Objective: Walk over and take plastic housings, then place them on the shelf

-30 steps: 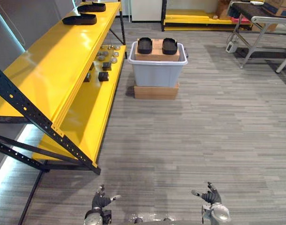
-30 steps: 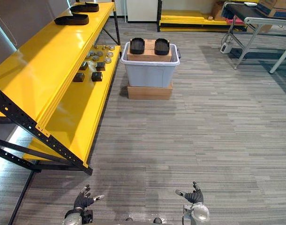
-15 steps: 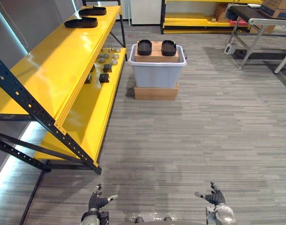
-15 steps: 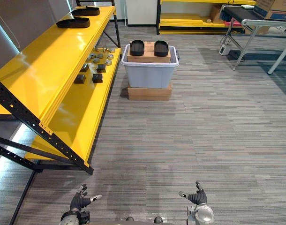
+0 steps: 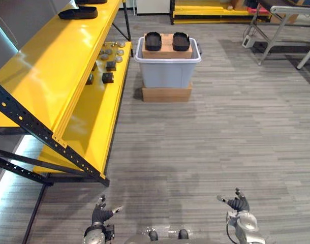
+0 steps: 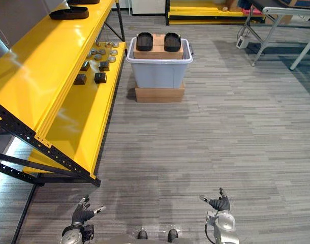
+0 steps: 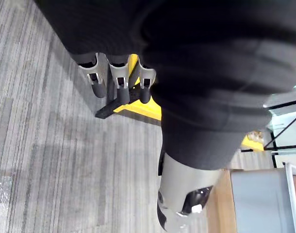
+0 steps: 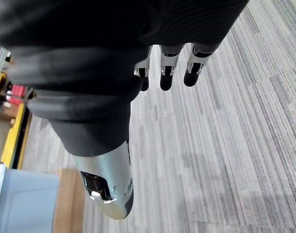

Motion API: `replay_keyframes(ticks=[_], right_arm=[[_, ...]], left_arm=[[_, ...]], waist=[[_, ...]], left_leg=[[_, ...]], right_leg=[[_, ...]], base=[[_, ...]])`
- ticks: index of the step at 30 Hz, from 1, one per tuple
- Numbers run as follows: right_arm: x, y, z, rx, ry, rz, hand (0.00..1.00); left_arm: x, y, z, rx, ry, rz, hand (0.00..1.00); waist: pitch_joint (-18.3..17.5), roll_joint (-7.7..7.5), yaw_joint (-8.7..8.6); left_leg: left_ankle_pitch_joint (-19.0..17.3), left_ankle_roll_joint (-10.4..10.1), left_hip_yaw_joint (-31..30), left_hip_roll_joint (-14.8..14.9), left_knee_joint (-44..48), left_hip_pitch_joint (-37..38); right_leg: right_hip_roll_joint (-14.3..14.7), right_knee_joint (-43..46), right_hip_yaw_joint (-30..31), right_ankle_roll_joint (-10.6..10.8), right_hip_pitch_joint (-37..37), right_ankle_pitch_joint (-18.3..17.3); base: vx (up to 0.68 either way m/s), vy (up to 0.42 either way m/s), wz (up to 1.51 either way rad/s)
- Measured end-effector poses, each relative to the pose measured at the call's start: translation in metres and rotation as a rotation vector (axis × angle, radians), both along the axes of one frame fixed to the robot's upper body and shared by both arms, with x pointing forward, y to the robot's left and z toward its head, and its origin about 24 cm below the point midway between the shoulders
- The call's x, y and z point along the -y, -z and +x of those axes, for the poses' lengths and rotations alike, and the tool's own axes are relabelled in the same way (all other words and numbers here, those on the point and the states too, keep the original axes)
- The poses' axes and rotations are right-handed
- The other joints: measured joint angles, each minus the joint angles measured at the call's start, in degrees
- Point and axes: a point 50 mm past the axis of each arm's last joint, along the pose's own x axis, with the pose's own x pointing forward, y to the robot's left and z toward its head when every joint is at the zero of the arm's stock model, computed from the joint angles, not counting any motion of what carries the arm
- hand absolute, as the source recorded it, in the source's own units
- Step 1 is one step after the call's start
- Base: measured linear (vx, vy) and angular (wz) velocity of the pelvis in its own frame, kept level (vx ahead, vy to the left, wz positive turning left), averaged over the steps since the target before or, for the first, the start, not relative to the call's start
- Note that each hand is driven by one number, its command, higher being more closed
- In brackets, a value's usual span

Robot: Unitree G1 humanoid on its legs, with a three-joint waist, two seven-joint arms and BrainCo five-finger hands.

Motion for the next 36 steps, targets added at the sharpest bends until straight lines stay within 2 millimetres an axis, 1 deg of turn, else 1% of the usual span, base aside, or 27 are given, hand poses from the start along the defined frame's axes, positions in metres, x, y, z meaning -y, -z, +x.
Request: replay_keyframes(ticks=[2, 4, 7, 9, 10, 11, 12, 13, 14, 15, 16, 17, 18, 19, 20, 22, 24, 25, 26, 27, 28, 29, 30, 32, 34, 35, 36], right_arm=[[-0.003, 0.001, 0.001, 0.0, 0.005, 0.016, 0.0], [-0.004, 0.001, 0.003, -0.003, 0.0, 0.018, 0.0], [-0.008, -0.009, 0.024, 0.052, -0.017, 0.024, 0.0], [-0.008, -0.017, 0.037, 0.089, -0.02, 0.023, 0.0], [-0.005, -0.018, 0.037, 0.093, -0.013, 0.013, 0.0], [-0.003, -0.017, 0.034, 0.085, -0.002, 0.003, 0.0], [-0.001, -0.016, 0.031, 0.077, 0.006, -0.003, 0.0], [-0.001, -0.015, 0.03, 0.075, 0.007, -0.004, 0.0], [0.001, -0.018, 0.033, 0.086, 0.003, -0.011, 0.0], [0.0, -0.023, 0.039, 0.113, -0.004, -0.012, 0.0], [0.0, -0.024, 0.04, 0.12, -0.006, -0.014, 0.0], [0.0, -0.025, 0.04, 0.124, -0.01, -0.015, 0.0], [0.0, -0.025, 0.04, 0.122, -0.014, -0.018, 0.0], [-0.002, -0.023, 0.038, 0.12, -0.021, -0.017, 0.0], [-0.006, -0.023, 0.038, 0.124, -0.02, -0.006, 0.0], [-0.009, -0.022, 0.039, 0.135, -0.011, 0.008, 0.0], [-0.009, -0.022, 0.038, 0.141, 0.002, 0.018, 0.0], [-0.011, -0.021, 0.036, 0.143, 0.008, 0.027, 0.0], [-0.01, -0.021, 0.035, 0.144, 0.013, 0.03, 0.0], [-0.007, -0.019, 0.029, 0.141, 0.045, 0.041, 0.0], [-0.005, -0.019, 0.027, 0.141, 0.062, 0.043, 0.0], [-0.001, -0.017, 0.023, 0.136, 0.088, 0.046, 0.0], [-0.005, -0.012, 0.019, 0.113, 0.093, 0.058, 0.0], [-0.011, -0.007, 0.015, 0.095, 0.093, 0.079, 0.0], [-0.016, -0.007, 0.016, 0.097, 0.083, 0.088, 0.0], [-0.019, -0.006, 0.016, 0.096, 0.08, 0.099, 0.0], [-0.022, -0.006, 0.016, 0.097, 0.077, 0.107, 0.0]], left_arm=[[-0.002, -0.001, 0.001, 0.009, -0.01, -0.003, 0.0], [-0.002, -0.002, 0.002, 0.012, -0.014, -0.004, 0.0], [-0.003, -0.006, 0.014, 0.044, -0.029, -0.001, 0.0], [-0.002, -0.01, 0.026, 0.078, -0.028, -0.004, 0.0], [0.0, -0.012, 0.031, 0.092, -0.021, -0.004, 0.0], [0.001, -0.013, 0.034, 0.097, -0.02, 0.0, 0.0], [0.003, -0.013, 0.035, 0.101, -0.016, 0.0, 0.0], [0.004, -0.013, 0.034, 0.098, -0.012, -0.001, 0.0], [0.009, -0.011, 0.035, 0.093, -0.005, -0.014, 0.0], [0.011, -0.011, 0.036, 0.096, -0.006, -0.02, 0.0], [0.012, -0.011, 0.036, 0.096, -0.009, -0.024, 0.0], [0.015, -0.009, 0.034, 0.091, -0.017, -0.036, 0.0], [0.016, -0.008, 0.032, 0.087, -0.019, -0.04, 0.0], [0.017, -0.008, 0.031, 0.085, -0.021, -0.043, 0.0], [0.015, -0.008, 0.031, 0.087, -0.029, -0.044, 0.0], [0.016, -0.007, 0.03, 0.085, -0.035, -0.05, 0.0], [0.018, -0.006, 0.028, 0.081, -0.039, -0.057, 0.0], [0.02, -0.005, 0.026, 0.074, -0.038, -0.061, 0.0], [0.02, -0.005, 0.026, 0.075, -0.037, -0.063, 0.0], [0.024, -0.004, 0.026, 0.073, -0.037, -0.073, 0.0], [0.026, -0.004, 0.025, 0.071, -0.035, -0.079, 0.0], [0.029, -0.002, 0.023, 0.062, -0.037, -0.088, 0.0], [0.029, 0.0, 0.02, 0.05, -0.039, -0.088, 0.0], [0.026, -0.001, 0.022, 0.056, -0.043, -0.078, 0.0], [0.029, 0.0, 0.021, 0.049, -0.042, -0.089, 0.0], [0.03, 0.001, 0.019, 0.044, -0.039, -0.09, 0.0], [0.03, 0.0, 0.02, 0.044, -0.032, -0.087, 0.0]], waist=[[1.1, -0.6, -0.09], [1.4, -0.62, -0.11], [3.1, -0.63, -0.23], [5.0, -0.74, -0.33], [5.5, -1.37, -0.68], [5.7, -1.74, -1.15], [5.7, -1.7, -2.25], [5.4, -1.32, -2.64], [5.2, 0.52, -2.56], [5.3, 0.78, -2.44], [5.2, 0.84, -2.47], [5.3, 0.83, -2.51], [5.3, 0.83, -2.61], [5.4, 0.98, -2.39], [5.7, 0.63, -1.85], [5.9, 0.26, -0.3], [6.0, 0.34, 0.14], [6.2, -0.09, 0.6], [6.2, 0.14, 0.64], [6.3, 0.12, 1.33], [6.2, 0.17, 1.56], [5.9, 1.16, 1.94], [5.4, 0.68, 2.98], [4.7, -1.98, 2.9], [4.7, -2.07, 3.54], [4.7, -2.08, 3.73], [4.6, -2.01, 3.8]], left_leg=[[-2.0, 0.8, -0.2, -1.3, 1.3, 1.5], [-2.4, 0.9, -0.1, -1.2, 1.1, 2.6], [-2.8, 0.7, -0.2, 0.5, -2.2, 5.3], [-2.4, 0.0, -0.7, 1.5, -7.2, 9.8], [-2.4, -0.5, -1.8, 1.2, -9.9, 12.5], [-2.9, -1.5, -3.3, 1.2, -11.1, 14.4], [-4.0, -3.5, -5.3, 2.3, -11.3, 16.4], [-4.4, -4.1, -6.1, 3.1, -10.9, 16.9], [-4.2, -6.2, -6.7, 5.8, -8.7, 16.3], [-2.0, -9.8, -6.7, 6.4, -3.6, 14.3], [-0.2, -11.6, -6.6, 6.3, 0.1, 13.0], [6.2, -12.6, -6.6, 6.1, 9.6, 10.2], [10.8, -12.8, -6.4, 6.1, 15.2, 7.9], [10.7, -11.5, -5.2, 8.0, 26.5, 3.7], [8.5, -8.2, -2.7, 9.9, 34.9, -0.7], [6.0, -5.4, -1.0, 10.2, 38.9, -7.2], [3.2, -4.9, -0.3, 8.8, 35.5, -13.1], [2.5, -5.7, -0.3, 6.9, 25.4, -16.1], [2.7, -5.9, -0.3, 6.7, 22.9, -16.4], [4.3, -7.7, -0.4, 5.1, 10.6, -16.4], [6.3, -8.7, -0.3, 4.8, 3.8, -16.4], [13.0, -8.8, -0.3, 5.0, -4.2, -16.4], [17.3, -5.3, 0.6, 4.0, -4.4, -15.2], [14.4, -2.8, 2.6, 1.9, -2.0, -15.3], [10.4, -1.6, 4.5, 2.1, 2.6, -14.2], [7.7, -0.9, 5.5, 2.1, 3.7, -11.3], [5.7, -0.5, 6.2, 2.1, 4.2, -8.2]], right_leg=[[-2.6, 14.1, -3.2, -0.5, -6.5, -2.9], [-3.3, 14.3, -5.8, -0.6, -8.5, -3.7], [-1.3, 6.0, -8.8, -0.5, -13.3, -2.1], [0.4, -5.3, -9.3, -0.4, -16.0, 5.0], [0.0, -9.1, -9.2, -0.1, -17.7, 8.8], [-0.6, -10.9, -9.2, -0.7, -18.6, 10.9], [-1.2, -10.4, -9.3, -2.9, -19.1, 16.2], [-0.7, -9.6, -9.7, -4.7, -18.8, 20.0], [1.0, -5.9, -11.5, -8.4, -19.4, 19.1], [1.1, -2.0, -12.2, -10.4, -20.0, 15.2], [1.2, -1.0, -12.4, -10.9, -19.4, 13.7], [1.6, -1.7, -12.4, -11.0, -15.8, 11.4], [1.8, -3.0, -12.4, -10.9, -13.1, 10.3], [2.9, -6.3, -12.3, -11.1, -7.7, 9.3], [4.0, -9.3, -11.8, -11.6, -3.0, 8.7], [4.6, -13.2, -10.3, -11.7, 2.4, 8.3], [4.5, -16.4, -9.3, -10.7, 7.0, 7.2], [3.8, -17.8, -8.3, -9.6, 10.7, 5.6], [3.6, -18.1, -8.2, -9.4, 11.4, 5.4], [2.9, -18.9, -7.4, -8.4, 13.4, 4.2], [2.7, -19.5, -7.1, -7.9, 14.2, 3.6], [3.0, -20.1, -6.2, -6.8, 15.6, 1.9], [2.0, -19.9, -4.5, -5.6, 16.6, 0.2], [-1.1, -18.7, -4.3, -4.4, 16.9, -1.1], [-2.0, -11.7, -2.0, -2.6, 16.1, -2.1], [-2.8, -3.4, -1.3, -0.6, 14.6, -2.8], [-3.9, 8.1, -1.4, 3.0, 11.5, -1.6]], base=[[0.1, 0.124, -0.01], [0.19, 0.072, -0.02], [0.29, 0.013, -0.1], [0.44, -0.058, 0.1], [0.58, -0.126, 0.48], [0.65, -0.185, 0.84], [0.59, -0.192, 0.82], [0.65, -0.224, 0.55], [0.66, -0.235, 0.22], [0.65, -0.239, 0.1], [0.66, -0.241, 0.17], [0.54, -0.2, 0.13], [0.66, -0.225, 0.16], [0.58, -0.188, 0.06], [0.65, -0.191, -0.05], [0.47, -0.101, -0.29], [0.52, -0.006, -0.26], [0.43, 0.032, -0.16], [0.43, 0.087, -0.26], [0.34, 0.116, -0.2], [0.44, 0.159, -0.29], [0.57, 0.233, -0.39], [0.4, 0.17, -0.36], [0.58, 0.176, -0.17], [0.57, 0.184, -0.3], [0.48, 0.181, -0.43], [0.47, 0.171, -0.4]])
